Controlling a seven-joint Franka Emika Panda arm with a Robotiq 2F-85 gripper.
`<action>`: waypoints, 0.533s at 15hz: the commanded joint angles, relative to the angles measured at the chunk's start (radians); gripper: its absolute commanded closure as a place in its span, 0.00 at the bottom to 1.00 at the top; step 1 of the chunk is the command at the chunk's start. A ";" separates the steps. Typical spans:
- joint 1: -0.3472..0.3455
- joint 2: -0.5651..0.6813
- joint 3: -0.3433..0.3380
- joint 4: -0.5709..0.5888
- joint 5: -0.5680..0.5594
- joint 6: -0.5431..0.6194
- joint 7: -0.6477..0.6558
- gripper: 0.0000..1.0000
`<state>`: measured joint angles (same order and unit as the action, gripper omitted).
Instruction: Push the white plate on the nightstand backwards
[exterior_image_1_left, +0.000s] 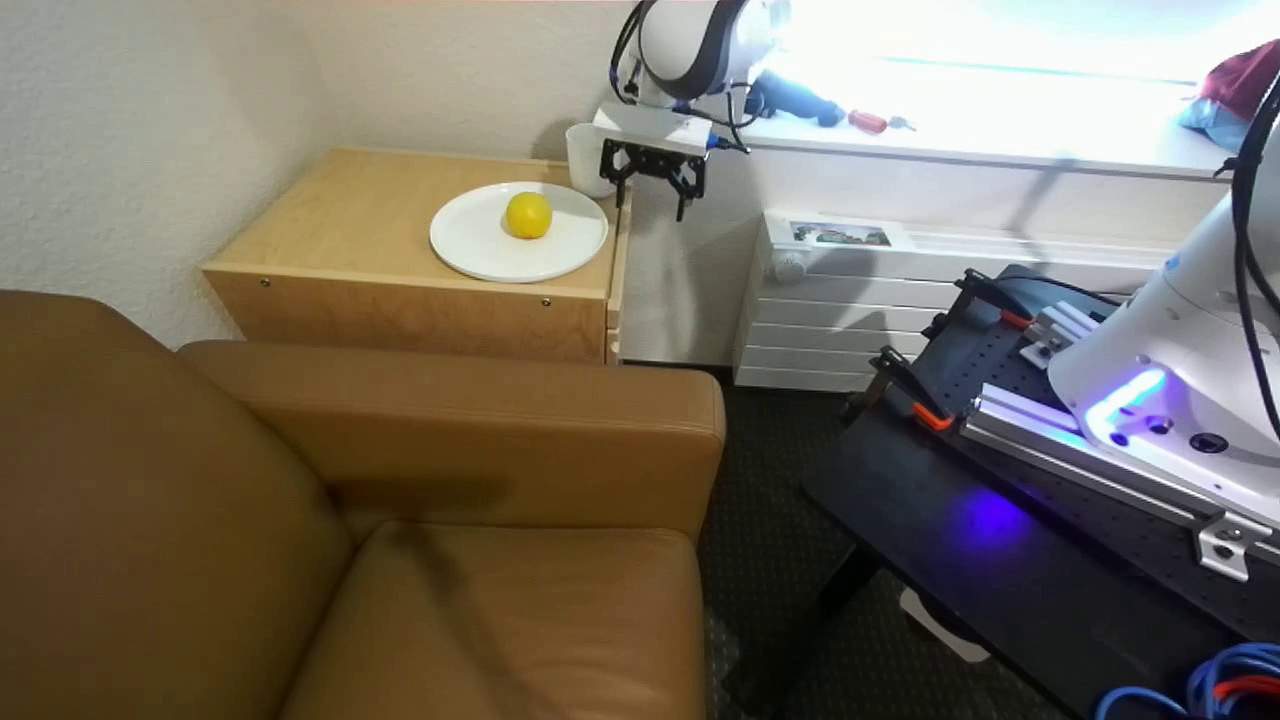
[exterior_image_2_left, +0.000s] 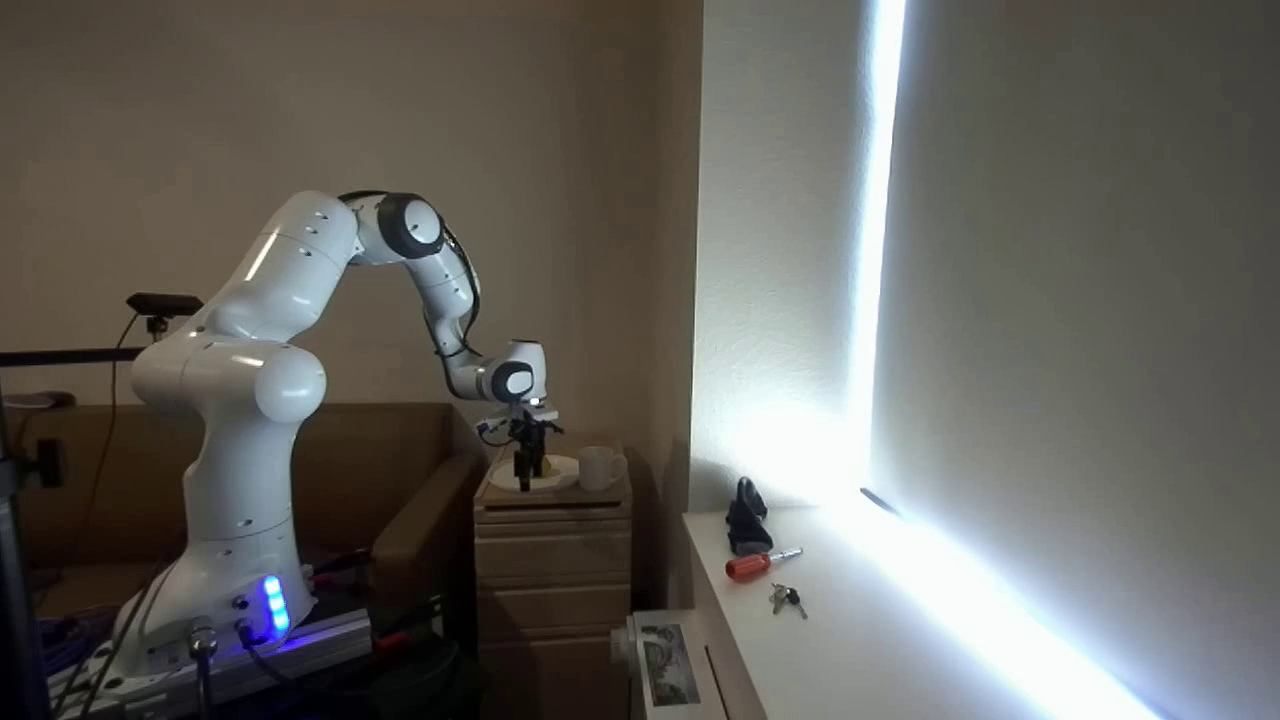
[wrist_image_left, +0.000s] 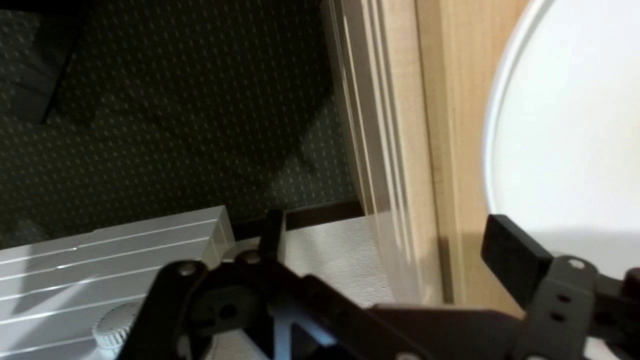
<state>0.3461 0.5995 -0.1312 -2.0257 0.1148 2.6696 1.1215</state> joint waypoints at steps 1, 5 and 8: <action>-0.081 -0.087 0.030 -0.072 0.023 -0.065 -0.002 0.00; -0.097 -0.058 0.032 -0.044 0.002 -0.043 0.012 0.00; -0.091 -0.011 0.049 -0.016 0.000 -0.010 0.005 0.00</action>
<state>0.2623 0.5499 -0.1073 -2.0658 0.1244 2.6311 1.1246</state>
